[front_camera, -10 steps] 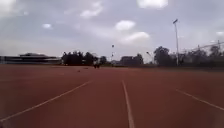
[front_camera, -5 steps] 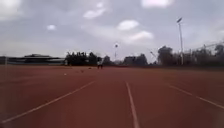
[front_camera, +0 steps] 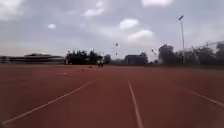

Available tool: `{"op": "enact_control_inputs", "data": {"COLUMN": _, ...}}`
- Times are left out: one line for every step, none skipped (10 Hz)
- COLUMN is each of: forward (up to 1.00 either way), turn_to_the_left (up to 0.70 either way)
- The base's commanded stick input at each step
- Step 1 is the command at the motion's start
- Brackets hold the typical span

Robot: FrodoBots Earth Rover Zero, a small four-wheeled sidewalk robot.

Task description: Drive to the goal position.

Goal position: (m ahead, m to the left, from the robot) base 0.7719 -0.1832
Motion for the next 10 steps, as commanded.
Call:
{"op": "enact_control_inputs", "data": {"forward": 0.45, "turn_to_the_left": 0.00}}
{"op": "enact_control_inputs", "data": {"forward": 0.45, "turn_to_the_left": 0.00}}
{"op": "enact_control_inputs", "data": {"forward": 0.45, "turn_to_the_left": 0.00}}
{"op": "enact_control_inputs", "data": {"forward": 0.45, "turn_to_the_left": 0.00}}
{"op": "enact_control_inputs", "data": {"forward": 0.45, "turn_to_the_left": 0.00}}
{"op": "enact_control_inputs", "data": {"forward": 0.45, "turn_to_the_left": 0.00}}
{"op": "enact_control_inputs", "data": {"forward": 0.45, "turn_to_the_left": 0.00}}
{"op": "enact_control_inputs", "data": {"forward": 0.45, "turn_to_the_left": 0.00}}
{"op": "enact_control_inputs", "data": {"forward": 0.45, "turn_to_the_left": 0.00}}
{"op": "enact_control_inputs", "data": {"forward": 0.45, "turn_to_the_left": 0.00}}
